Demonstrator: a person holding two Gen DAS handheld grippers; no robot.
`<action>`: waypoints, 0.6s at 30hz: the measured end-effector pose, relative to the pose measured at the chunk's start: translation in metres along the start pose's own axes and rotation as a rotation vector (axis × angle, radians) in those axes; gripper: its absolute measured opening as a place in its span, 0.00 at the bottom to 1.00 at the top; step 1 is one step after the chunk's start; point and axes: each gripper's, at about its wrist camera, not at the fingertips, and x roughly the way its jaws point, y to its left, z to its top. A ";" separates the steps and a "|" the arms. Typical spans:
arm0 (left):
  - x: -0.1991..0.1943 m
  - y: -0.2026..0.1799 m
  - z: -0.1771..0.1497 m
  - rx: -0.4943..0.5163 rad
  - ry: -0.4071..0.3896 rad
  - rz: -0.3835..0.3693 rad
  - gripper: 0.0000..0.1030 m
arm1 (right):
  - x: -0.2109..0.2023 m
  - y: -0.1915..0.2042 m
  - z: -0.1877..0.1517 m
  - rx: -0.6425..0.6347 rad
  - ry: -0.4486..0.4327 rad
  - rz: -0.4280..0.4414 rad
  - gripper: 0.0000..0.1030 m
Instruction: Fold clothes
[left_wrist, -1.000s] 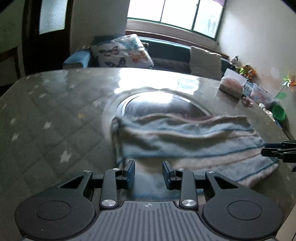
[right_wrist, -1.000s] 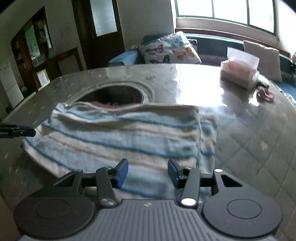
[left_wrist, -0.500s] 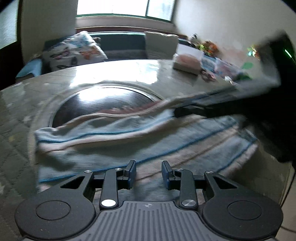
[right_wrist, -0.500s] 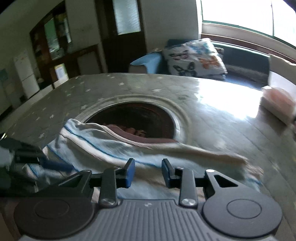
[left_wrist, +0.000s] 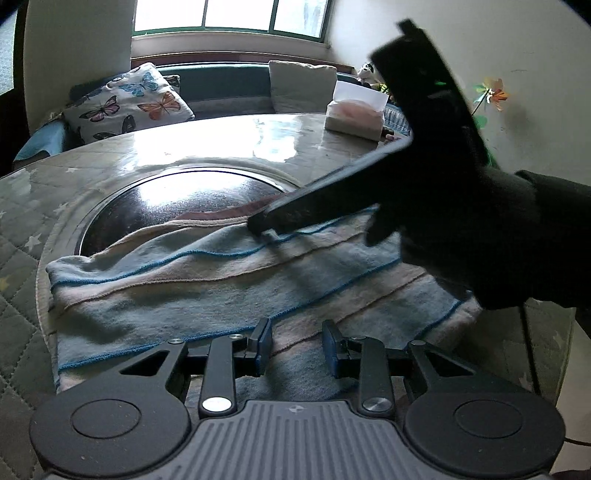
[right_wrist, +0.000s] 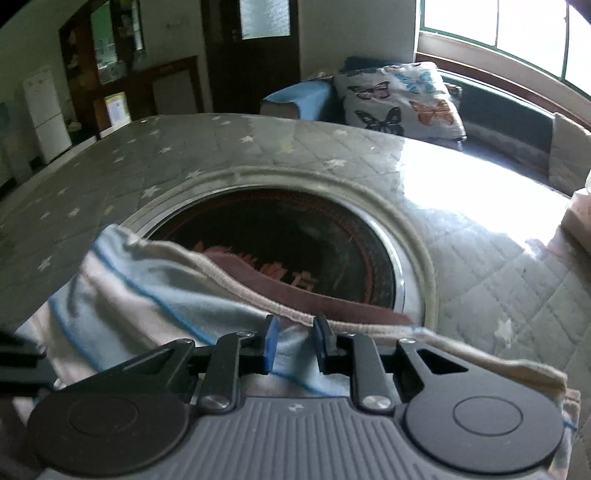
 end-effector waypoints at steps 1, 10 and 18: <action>0.000 0.000 -0.001 0.003 -0.002 0.000 0.31 | 0.001 -0.001 0.002 0.002 -0.007 -0.009 0.18; 0.002 -0.003 -0.002 -0.005 -0.008 -0.001 0.31 | -0.007 0.003 0.009 0.020 -0.050 0.079 0.19; -0.002 -0.004 -0.002 -0.014 -0.009 -0.001 0.31 | 0.015 0.018 0.023 -0.031 -0.022 0.101 0.19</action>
